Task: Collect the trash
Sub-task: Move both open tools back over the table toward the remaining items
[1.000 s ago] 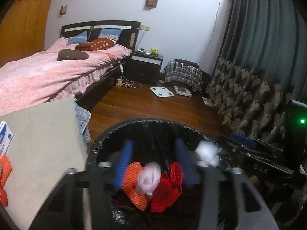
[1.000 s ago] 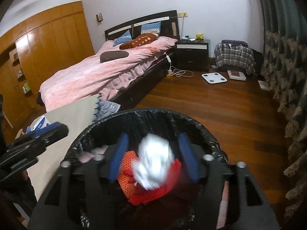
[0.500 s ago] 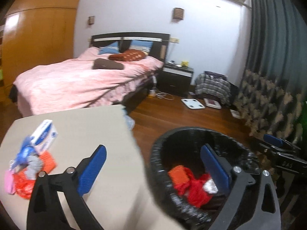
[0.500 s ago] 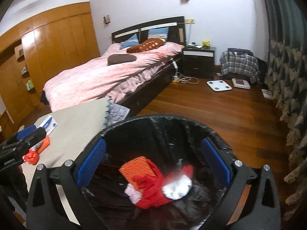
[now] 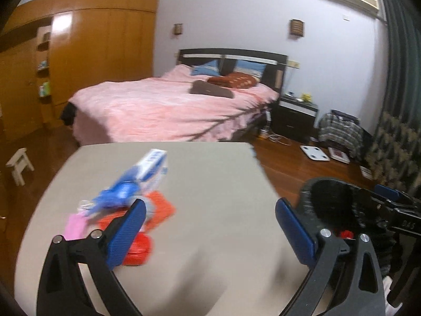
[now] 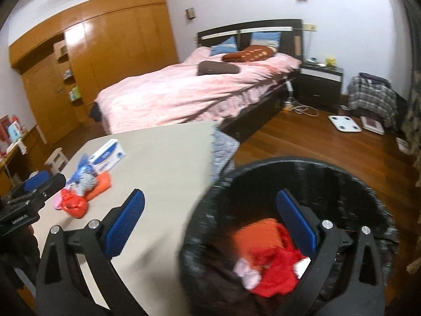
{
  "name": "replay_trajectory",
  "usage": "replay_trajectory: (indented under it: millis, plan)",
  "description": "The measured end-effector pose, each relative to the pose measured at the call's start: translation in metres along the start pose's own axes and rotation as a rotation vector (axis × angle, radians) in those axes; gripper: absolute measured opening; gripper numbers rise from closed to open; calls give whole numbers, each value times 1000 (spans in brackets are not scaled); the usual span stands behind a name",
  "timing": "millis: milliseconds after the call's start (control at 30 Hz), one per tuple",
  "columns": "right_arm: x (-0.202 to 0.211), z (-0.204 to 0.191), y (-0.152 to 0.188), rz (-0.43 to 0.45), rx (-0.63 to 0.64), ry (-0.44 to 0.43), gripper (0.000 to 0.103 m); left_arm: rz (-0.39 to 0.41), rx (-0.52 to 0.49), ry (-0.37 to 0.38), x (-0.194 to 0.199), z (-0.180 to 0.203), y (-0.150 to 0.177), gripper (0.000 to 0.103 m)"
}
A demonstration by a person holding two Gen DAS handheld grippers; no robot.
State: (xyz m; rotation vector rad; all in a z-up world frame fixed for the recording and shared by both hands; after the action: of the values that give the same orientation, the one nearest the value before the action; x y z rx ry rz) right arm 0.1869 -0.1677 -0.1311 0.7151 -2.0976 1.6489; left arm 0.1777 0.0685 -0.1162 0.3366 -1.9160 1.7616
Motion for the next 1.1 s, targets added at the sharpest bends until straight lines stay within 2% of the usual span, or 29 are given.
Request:
replay_trajectory:
  millis: [267, 567, 800, 1100]
  plan:
    - [-33, -76, 3, -27, 61, -105, 98, -7, 31, -137, 11, -77, 20, 97]
    - [-69, -163, 24, -63, 124, -204, 98, -57, 85, -241, 17, -153, 57, 97]
    - [-93, -210, 45, -122, 141, -255, 98, -91, 120, -290, 17, -195, 77, 97]
    - [-117, -252, 74, -199, 189, -273, 97, -113, 151, -300, 15, -217, 93, 97]
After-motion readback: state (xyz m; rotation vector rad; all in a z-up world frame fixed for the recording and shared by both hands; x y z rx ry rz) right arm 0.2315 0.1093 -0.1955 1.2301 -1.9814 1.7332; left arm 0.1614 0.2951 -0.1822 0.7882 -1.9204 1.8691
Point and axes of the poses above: each gripper's, at about its wrist camera, not at the fingertips, and x roughly against the way its jaws point, z to its right, y to its underside, the point moved 6 cm from there along -x, roughly the way its jaws point, and after that the axes turned 6 degrees about -x, right-handed, at the moved point
